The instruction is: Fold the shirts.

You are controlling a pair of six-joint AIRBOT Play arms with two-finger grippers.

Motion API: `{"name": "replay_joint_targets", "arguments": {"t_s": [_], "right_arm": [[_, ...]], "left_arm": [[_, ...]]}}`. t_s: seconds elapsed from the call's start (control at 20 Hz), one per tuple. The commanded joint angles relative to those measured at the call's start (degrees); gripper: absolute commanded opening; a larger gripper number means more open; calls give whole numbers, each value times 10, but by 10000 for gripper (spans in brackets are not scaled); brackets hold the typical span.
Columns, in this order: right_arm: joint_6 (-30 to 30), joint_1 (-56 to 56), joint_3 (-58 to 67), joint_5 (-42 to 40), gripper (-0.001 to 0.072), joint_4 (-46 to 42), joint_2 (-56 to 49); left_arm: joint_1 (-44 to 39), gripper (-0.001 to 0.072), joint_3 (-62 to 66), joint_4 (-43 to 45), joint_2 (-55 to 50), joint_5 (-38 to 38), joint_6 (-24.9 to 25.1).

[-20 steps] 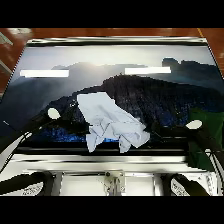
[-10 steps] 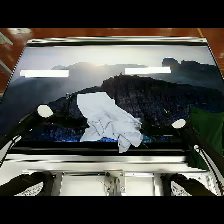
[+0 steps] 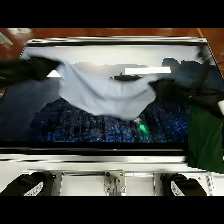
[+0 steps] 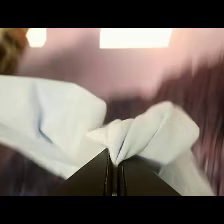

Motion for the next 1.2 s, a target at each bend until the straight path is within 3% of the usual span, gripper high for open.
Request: {"name": "replay_joint_targets", "arguments": {"t_s": [0.0,0.1,0.25,0.35,0.5,0.65,0.8,0.95,1.15], "right_arm": [[67,0,128,-103,62,-10,74],[111,0,161,-80,61,-10,80],[166,0,172,20,61,-10,80],[192,0,171,110,62,-42,76],[277,0,171,281,62,-143,61],[279,1,132,437,62,-195,21],[273,1,37,410,62,-176,-17],[236,1,-9,284,62,-177,-68],[232,1,-8,65,62,-174,-139]], "left_arm": [[0,39,190,43,45,41,0],[0,38,244,84,50,40,0],[0,38,261,160,57,40,-9],[0,38,261,213,57,39,-31],[0,38,261,280,41,47,-30],[0,38,261,304,-14,99,-5],[0,38,261,302,-106,78,-7],[0,39,261,302,-217,-7,-7],[0,38,261,302,-342,-136,-26]]}}
